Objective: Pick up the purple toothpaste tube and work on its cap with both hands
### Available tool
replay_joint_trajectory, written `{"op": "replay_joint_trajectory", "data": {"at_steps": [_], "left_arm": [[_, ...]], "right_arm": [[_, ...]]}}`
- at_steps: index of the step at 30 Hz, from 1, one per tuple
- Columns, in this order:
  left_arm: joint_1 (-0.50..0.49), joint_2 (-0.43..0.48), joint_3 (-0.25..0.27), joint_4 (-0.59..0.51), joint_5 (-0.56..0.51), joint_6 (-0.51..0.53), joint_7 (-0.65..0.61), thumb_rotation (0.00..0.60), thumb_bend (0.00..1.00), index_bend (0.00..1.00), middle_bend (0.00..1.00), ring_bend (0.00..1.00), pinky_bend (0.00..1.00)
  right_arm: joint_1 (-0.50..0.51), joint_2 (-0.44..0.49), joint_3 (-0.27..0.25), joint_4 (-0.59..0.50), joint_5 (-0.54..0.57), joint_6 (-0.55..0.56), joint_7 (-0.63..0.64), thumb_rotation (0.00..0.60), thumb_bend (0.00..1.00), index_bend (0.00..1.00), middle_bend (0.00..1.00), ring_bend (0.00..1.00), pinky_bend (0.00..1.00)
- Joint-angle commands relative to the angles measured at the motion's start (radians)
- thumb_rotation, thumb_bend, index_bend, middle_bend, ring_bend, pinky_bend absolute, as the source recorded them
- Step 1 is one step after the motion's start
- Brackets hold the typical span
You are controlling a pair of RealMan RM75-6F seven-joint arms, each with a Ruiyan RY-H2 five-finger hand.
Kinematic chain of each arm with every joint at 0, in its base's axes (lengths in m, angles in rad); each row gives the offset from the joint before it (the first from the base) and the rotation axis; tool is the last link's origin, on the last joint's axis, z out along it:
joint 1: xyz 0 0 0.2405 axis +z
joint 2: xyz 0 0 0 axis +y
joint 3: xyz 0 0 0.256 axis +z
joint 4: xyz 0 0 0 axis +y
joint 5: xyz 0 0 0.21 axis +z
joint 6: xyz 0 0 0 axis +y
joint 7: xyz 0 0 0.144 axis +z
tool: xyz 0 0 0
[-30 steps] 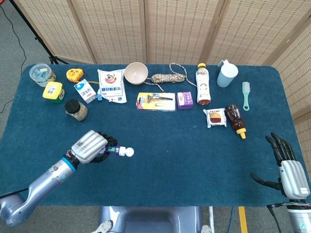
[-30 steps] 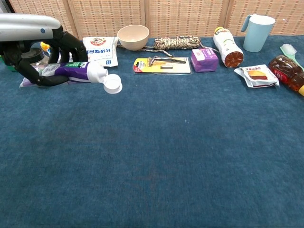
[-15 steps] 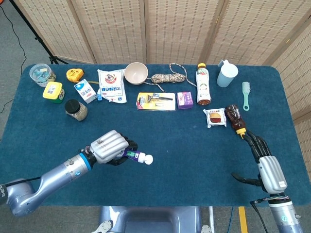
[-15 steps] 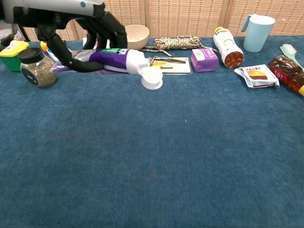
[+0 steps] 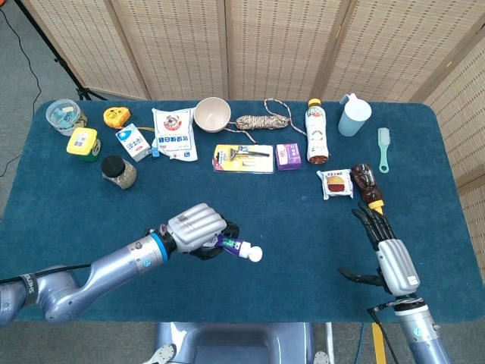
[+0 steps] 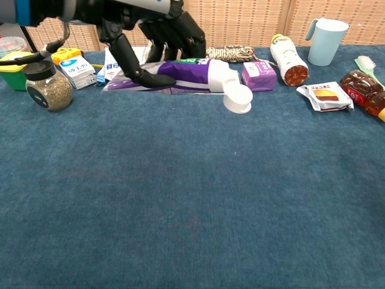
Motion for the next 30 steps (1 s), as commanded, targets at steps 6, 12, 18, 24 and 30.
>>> {"op": "replay_joint_trajectory", "data": {"at_steps": [6,12,18,24,30], "left_arm": [[-0.114,-0.051,0.0,0.024,-0.165,-0.018,0.056,0.6,1.0,0.55,0.5,0.5,0.53],[-0.182,-0.086,0.015,0.046,-0.282,0.001,0.081,0.6,1.0,0.55,0.5,0.5,0.53],[-0.232,-0.113,0.035,0.06,-0.38,0.04,0.104,0.6,1.0,0.55,0.5,0.5,0.53],[-0.266,-0.13,0.039,0.07,-0.456,0.063,0.101,0.6,1.0,0.55,0.5,0.5,0.53],[-0.293,-0.143,0.039,0.077,-0.5,0.084,0.102,0.6,1.0,0.55,0.5,0.5,0.53]], "right_arm": [[0.034,-0.074,0.005,0.007,0.023,-0.032,-0.058,0.6,0.0,0.0,0.0,0.0,0.0],[0.061,-0.12,0.018,0.013,0.043,-0.053,-0.094,0.6,0.0,0.0,0.0,0.0,0.0],[0.091,-0.157,0.04,0.03,0.064,-0.07,-0.109,0.6,0.0,0.0,0.0,0.0,0.0],[0.119,-0.182,0.06,0.052,0.078,-0.083,-0.108,0.6,0.0,0.0,0.0,0.0,0.0],[0.145,-0.208,0.078,0.073,0.093,-0.094,-0.106,0.6,0.0,0.0,0.0,0.0,0.0]]}}
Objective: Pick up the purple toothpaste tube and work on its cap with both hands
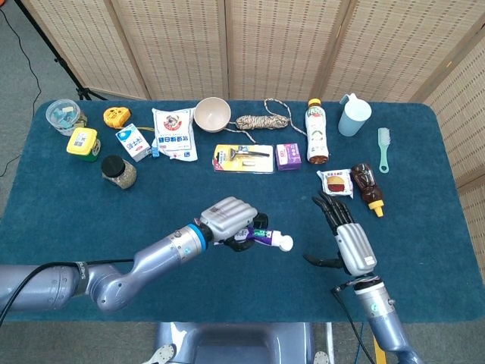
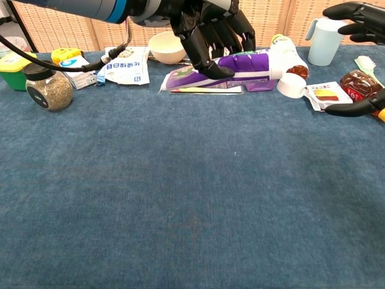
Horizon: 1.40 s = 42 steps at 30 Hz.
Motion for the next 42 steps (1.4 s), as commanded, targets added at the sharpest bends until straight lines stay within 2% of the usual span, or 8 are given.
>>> {"op": "replay_joint_trajectory", "data": {"at_steps": [1,17,42], "left_arm": [[-0.014,-0.008,0.0,0.005,-0.02,0.008,-0.001,0.6,1.0,0.55,0.5,0.5,0.53],[-0.071,-0.057,0.005,0.04,-0.108,0.038,0.001,0.6,1.0,0.55,0.5,0.5,0.53],[-0.098,-0.077,0.001,0.063,-0.147,0.033,-0.025,0.6,1.0,0.55,0.5,0.5,0.53]], "right_arm": [[0.012,-0.012,0.008,0.009,0.007,-0.006,-0.001,0.6,0.0,0.0,0.0,0.0,0.0],[0.056,-0.076,0.038,0.018,0.048,-0.01,-0.005,0.6,0.0,0.0,0.0,0.0,0.0],[0.077,-0.107,0.043,0.052,0.088,-0.008,0.037,0.6,0.0,0.0,0.0,0.0,0.0]]}}
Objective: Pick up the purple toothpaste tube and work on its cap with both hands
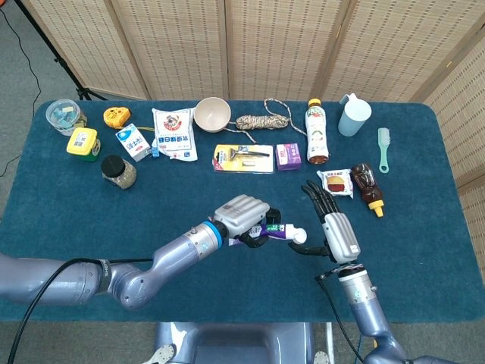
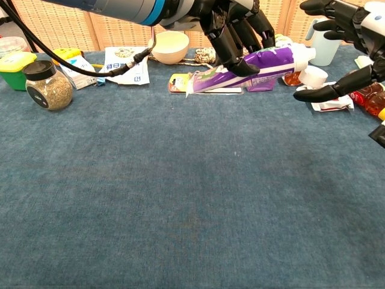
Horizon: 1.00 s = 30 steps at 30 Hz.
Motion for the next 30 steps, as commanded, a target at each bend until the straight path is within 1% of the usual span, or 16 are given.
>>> {"op": "replay_joint_trajectory", "data": {"at_steps": [1,14,30], "left_arm": [[-0.002,0.001,0.0,0.002,-0.003,-0.007,-0.003,0.6,1.0,0.55,0.5,0.5,0.53],[-0.001,0.018,0.018,-0.005,0.001,-0.022,-0.009,0.6,1.0,0.56,0.53,0.51,0.55],[-0.012,0.013,0.048,-0.003,-0.006,-0.034,0.0,0.6,1.0,0.56,0.53,0.51,0.56]], "right_arm": [[0.002,-0.003,0.001,0.004,0.003,0.001,0.003,0.6,0.0,0.0,0.0,0.0,0.0],[0.012,-0.007,0.014,0.026,0.023,0.005,-0.002,0.6,0.0,0.0,0.0,0.0,0.0],[0.014,0.009,0.021,0.011,0.021,0.019,0.009,0.6,0.0,0.0,0.0,0.0,0.0]]}}
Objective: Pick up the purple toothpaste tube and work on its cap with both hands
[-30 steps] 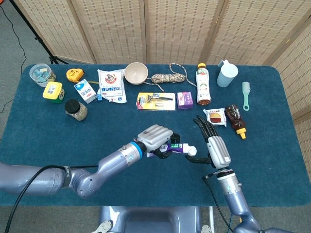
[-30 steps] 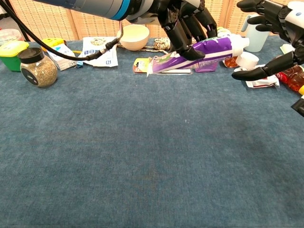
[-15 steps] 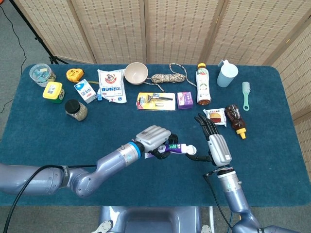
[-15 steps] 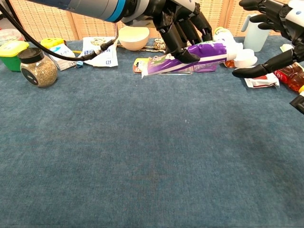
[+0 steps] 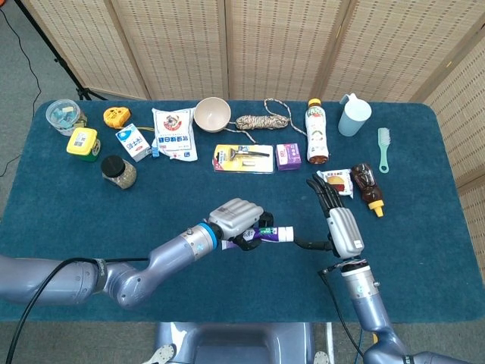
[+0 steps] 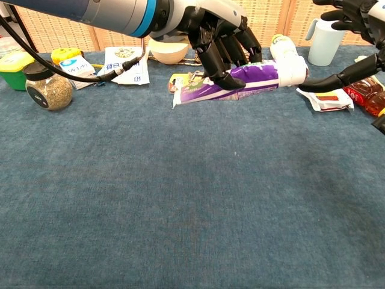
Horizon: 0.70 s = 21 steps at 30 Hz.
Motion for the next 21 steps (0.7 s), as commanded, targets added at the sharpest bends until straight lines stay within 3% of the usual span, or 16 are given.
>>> {"op": "replay_joint_trajectory", "data": {"at_steps": [1,21], "left_arm": [[-0.005,-0.002,0.004,-0.001,-0.004,-0.001,0.004,0.6,1.0,0.56,0.53,0.51,0.56],[-0.023,0.002,0.03,-0.009,-0.011,0.014,0.027,0.6,1.0,0.57,0.53,0.52,0.58]], "right_arm": [[0.0,0.003,0.0,-0.005,-0.002,0.003,-0.001,0.6,0.0,0.0,0.0,0.0,0.0],[0.002,0.026,-0.007,-0.027,0.002,0.007,-0.034,0.6,0.0,0.0,0.0,0.0,0.0]]}}
